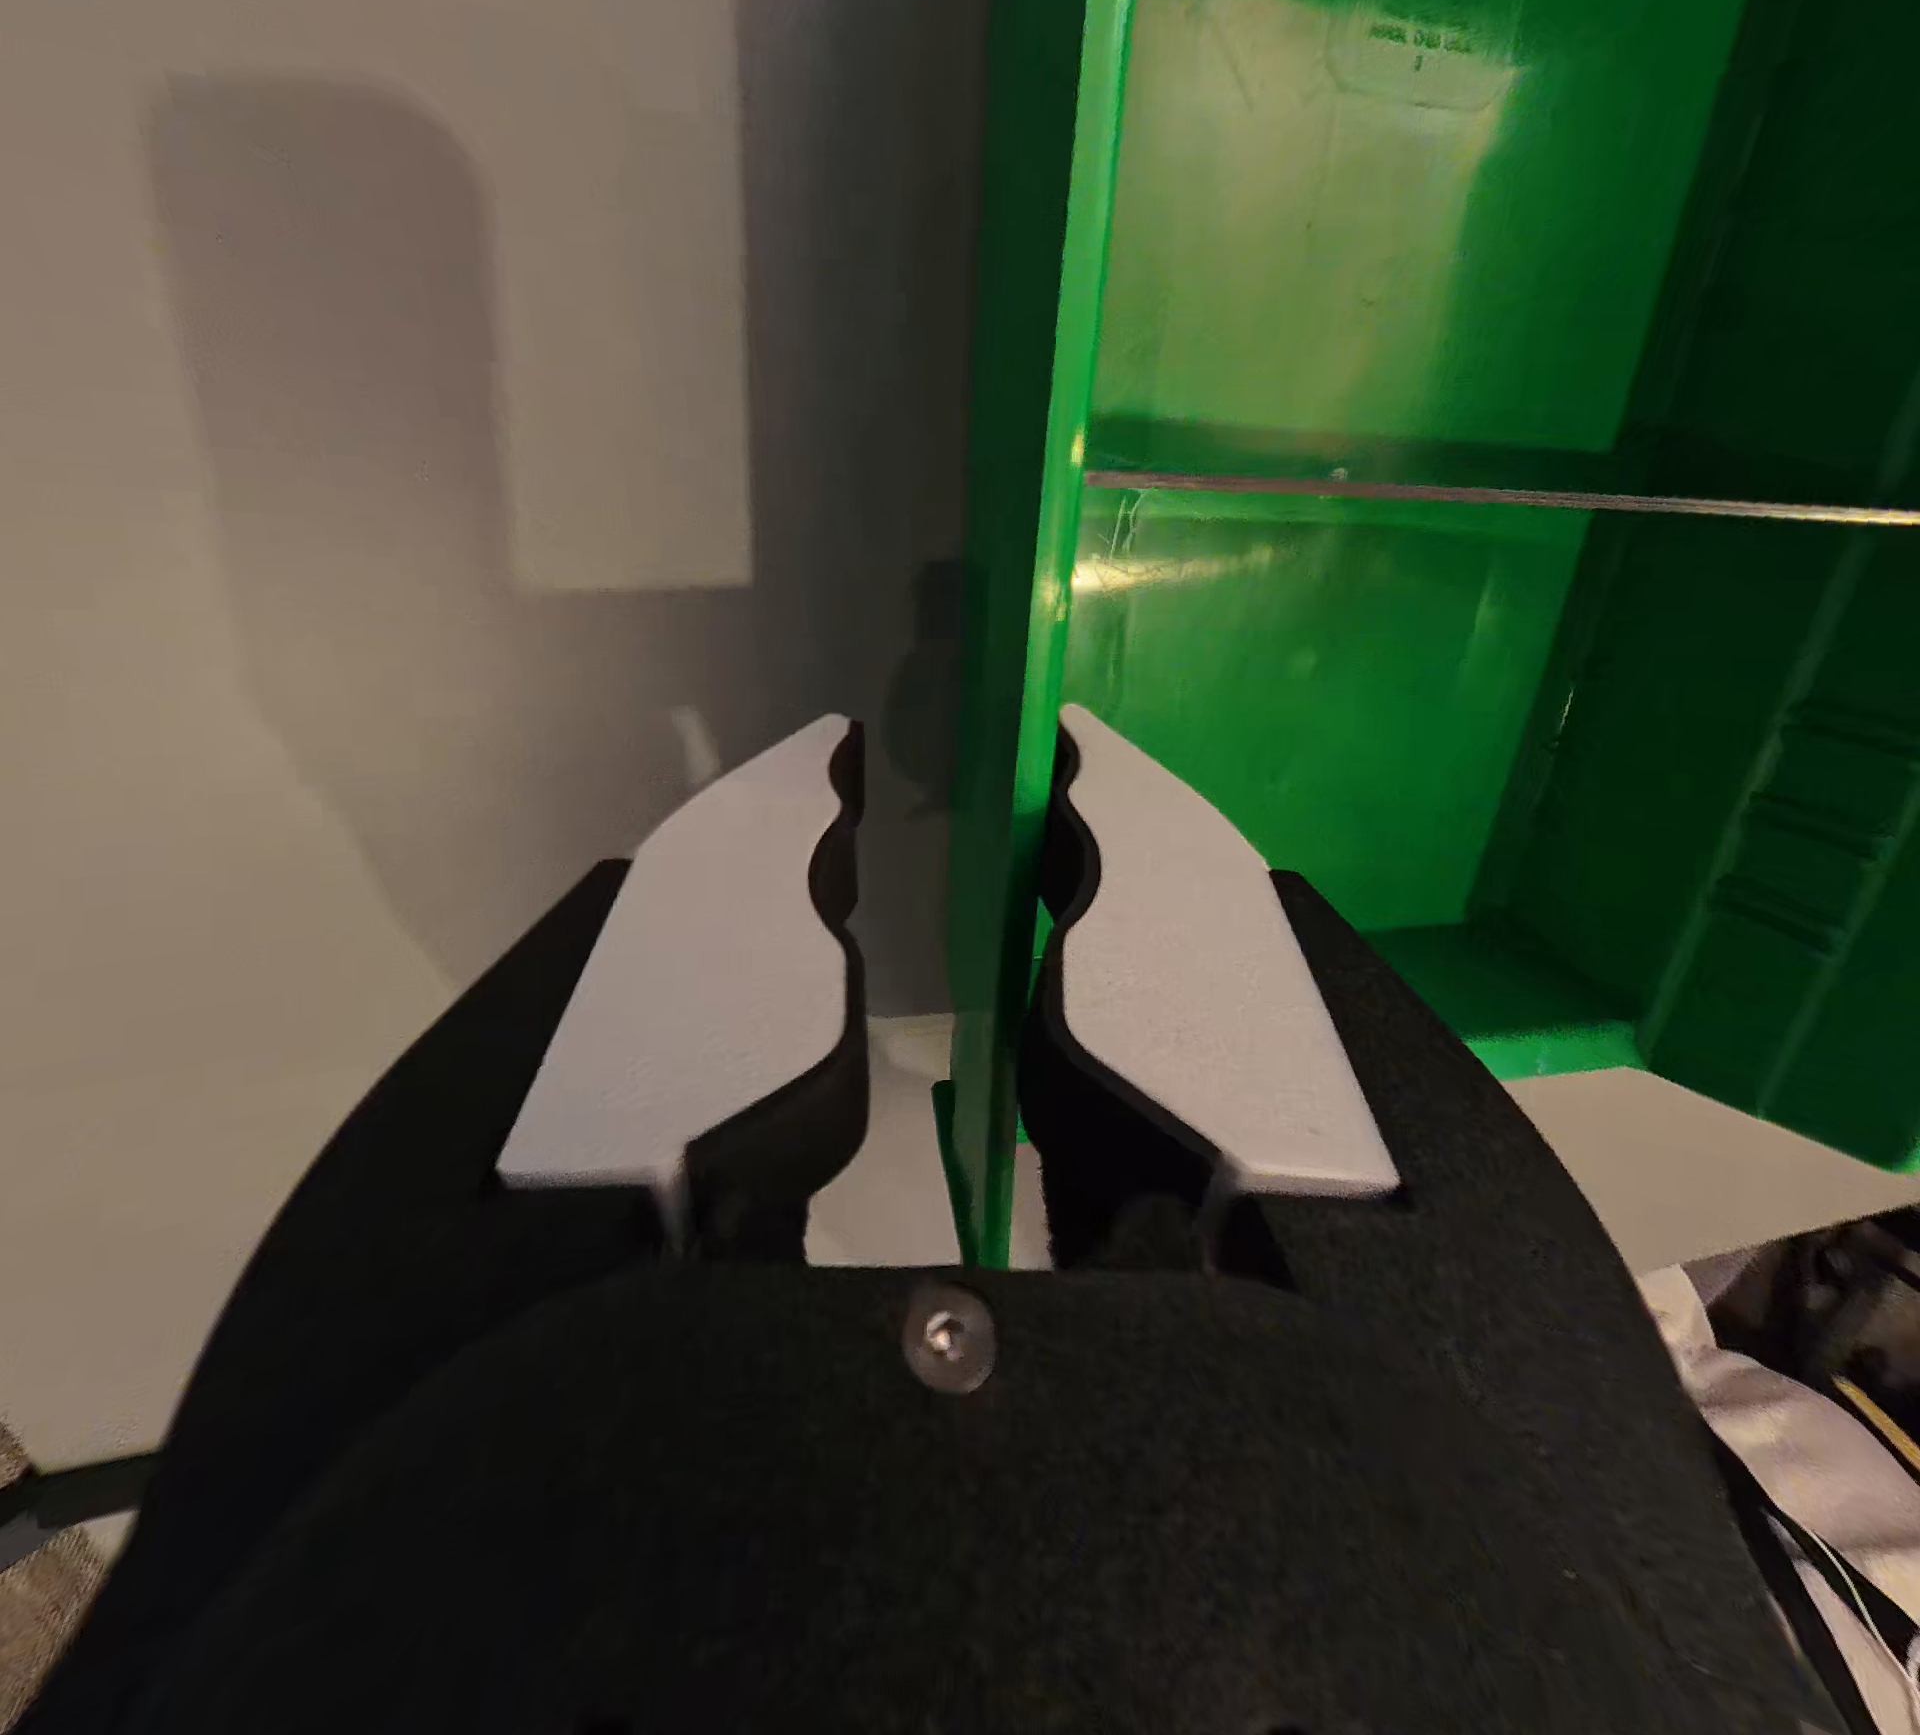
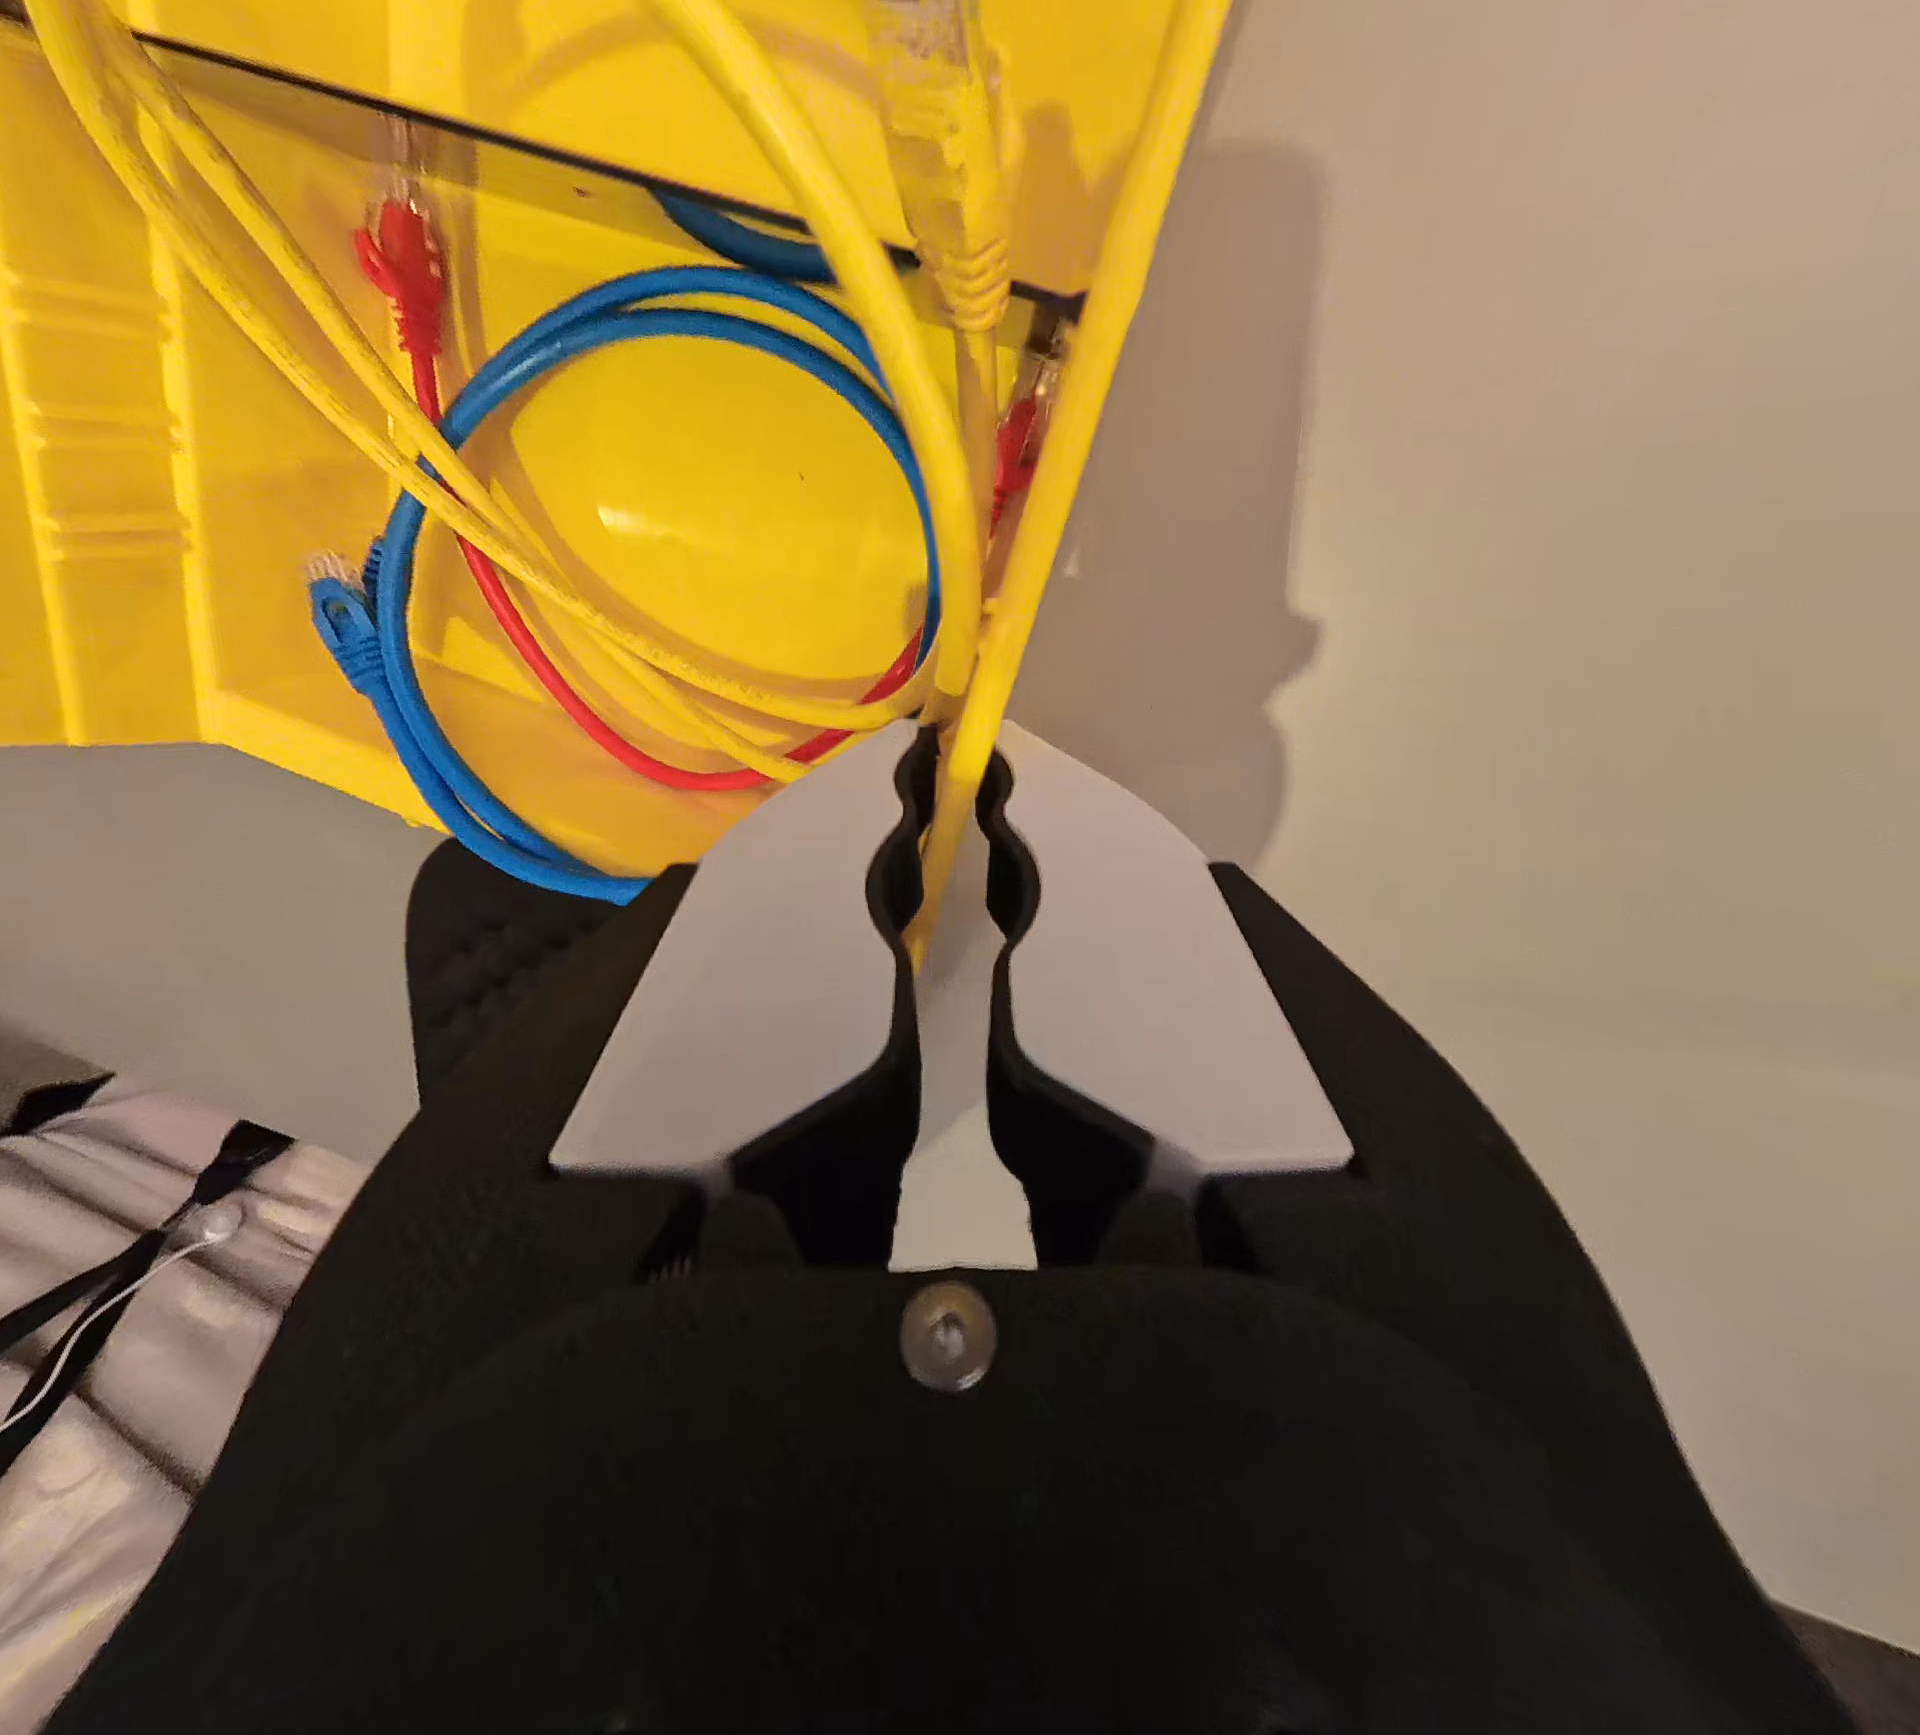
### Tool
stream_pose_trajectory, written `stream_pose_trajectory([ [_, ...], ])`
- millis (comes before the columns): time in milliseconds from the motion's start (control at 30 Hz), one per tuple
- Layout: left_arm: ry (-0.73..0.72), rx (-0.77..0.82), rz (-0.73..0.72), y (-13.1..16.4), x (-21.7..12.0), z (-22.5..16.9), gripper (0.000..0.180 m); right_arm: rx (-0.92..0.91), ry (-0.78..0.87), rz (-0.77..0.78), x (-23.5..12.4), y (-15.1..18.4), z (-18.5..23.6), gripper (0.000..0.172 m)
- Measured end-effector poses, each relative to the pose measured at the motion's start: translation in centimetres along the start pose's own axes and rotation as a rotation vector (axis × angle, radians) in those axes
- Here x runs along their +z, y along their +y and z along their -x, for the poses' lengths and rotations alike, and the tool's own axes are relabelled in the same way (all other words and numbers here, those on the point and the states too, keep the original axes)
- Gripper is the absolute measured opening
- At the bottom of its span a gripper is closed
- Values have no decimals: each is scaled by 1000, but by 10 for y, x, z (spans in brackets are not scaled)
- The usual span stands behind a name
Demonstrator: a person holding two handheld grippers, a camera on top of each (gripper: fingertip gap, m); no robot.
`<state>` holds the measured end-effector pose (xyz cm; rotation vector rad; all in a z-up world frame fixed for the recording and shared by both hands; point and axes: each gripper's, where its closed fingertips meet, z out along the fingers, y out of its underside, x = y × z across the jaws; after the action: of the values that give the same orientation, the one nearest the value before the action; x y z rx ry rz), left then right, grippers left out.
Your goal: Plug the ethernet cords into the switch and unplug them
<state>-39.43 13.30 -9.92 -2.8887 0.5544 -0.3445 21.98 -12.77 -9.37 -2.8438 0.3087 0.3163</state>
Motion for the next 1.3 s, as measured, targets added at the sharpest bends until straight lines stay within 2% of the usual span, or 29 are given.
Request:
stream_pose_trajectory([
  [167, 14, 20, 113, 10, 16, -12, 18, -67, 8, 72, 9, -7, 30, 8],
  [267, -58, 56, 131, 8, 20, -18, 20, -113, 8, 108, 15, -10, 50, 9],
  [433, -26, 107, 180, 12, 25, -48, 18, -189, 51, 156, 22, -15, 73, 11],
  [700, -28, 185, 222, 13, 32, -80, 17, -289, 104, 204, 25, -15, 82, 12],
  [1000, -28, 244, 242, 15, 34, -98, 16, -380, 120, 218, 29, -18, 95, 17],
  [1067, -16, 257, 215, 12, 30, -99, 16, -377, 124, 216, 29, -18, 96, 18],
  [1167, -13, 255, 99, 0, 9, -100, 18, -383, 176, 160, 22, -26, 93, 22],
  [1233, -29, 268, -52, -17, -17, -101, 21, -381, 210, 98, 10, -32, 95, 25],
  [1300, -34, 275, -246, -36, -50, -106, 21, -386, 269, 34, -5, -37, 97, 35],
])
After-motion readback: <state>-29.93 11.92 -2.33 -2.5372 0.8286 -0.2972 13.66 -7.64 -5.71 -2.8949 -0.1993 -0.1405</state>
